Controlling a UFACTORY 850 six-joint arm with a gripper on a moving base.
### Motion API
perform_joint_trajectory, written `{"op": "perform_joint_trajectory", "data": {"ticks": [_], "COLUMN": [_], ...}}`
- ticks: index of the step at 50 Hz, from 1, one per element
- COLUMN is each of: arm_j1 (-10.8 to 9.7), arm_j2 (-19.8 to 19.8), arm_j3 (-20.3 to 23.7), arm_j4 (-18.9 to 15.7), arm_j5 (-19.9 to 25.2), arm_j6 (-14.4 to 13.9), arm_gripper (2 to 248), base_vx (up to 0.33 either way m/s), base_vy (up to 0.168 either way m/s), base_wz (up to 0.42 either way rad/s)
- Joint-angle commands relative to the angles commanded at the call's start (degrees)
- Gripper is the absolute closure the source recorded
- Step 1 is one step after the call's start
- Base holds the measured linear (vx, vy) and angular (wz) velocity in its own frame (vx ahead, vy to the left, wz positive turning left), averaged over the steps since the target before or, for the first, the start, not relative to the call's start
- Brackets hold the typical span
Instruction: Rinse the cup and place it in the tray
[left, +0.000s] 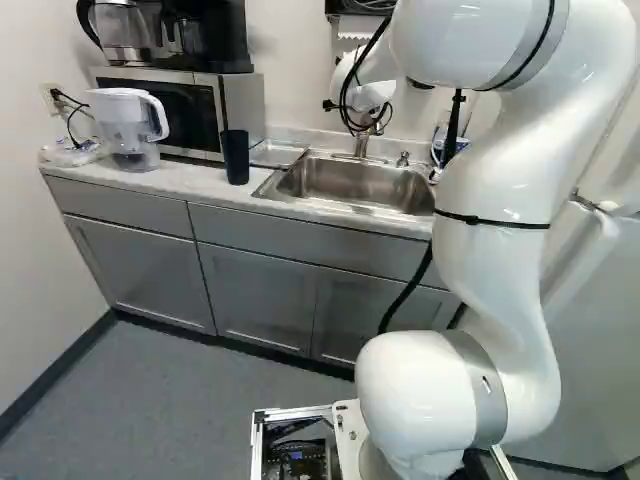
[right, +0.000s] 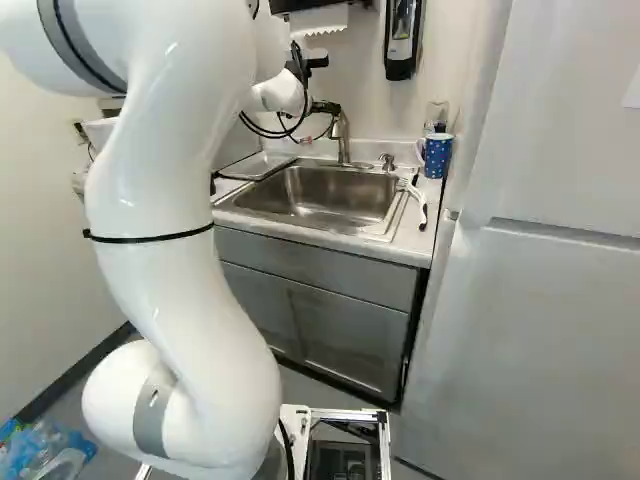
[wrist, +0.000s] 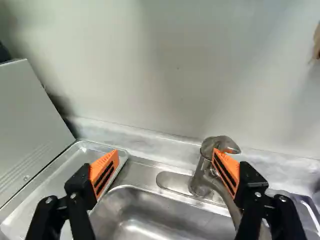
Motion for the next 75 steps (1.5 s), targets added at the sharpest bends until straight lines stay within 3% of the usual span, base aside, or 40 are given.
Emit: {"op": "perform_joint_trajectory", "data": {"ticks": [23,43,55,75], "arm_j1": [-0.40,-0.68,-0.72,-0.89], "arm_j2": [-5.32,-6.05,-4.74,0.83], "arm_j3": [-6.40,-7.29,-5.69,0.98], "arm_j4": [0.00,0.00,0.00,0.00], "arm_j5": [3.35,3.65,3.65,3.65], "arm_j6": [0.00,0.00,0.00,0.00], "arm_gripper": [3,3,3,3], "base_vx": [0.000,0.000,0.000,0.000], "base_vy": [0.000,0.000,0.000,0.000], "base_wz": [0.000,0.000,0.000,0.000]}}
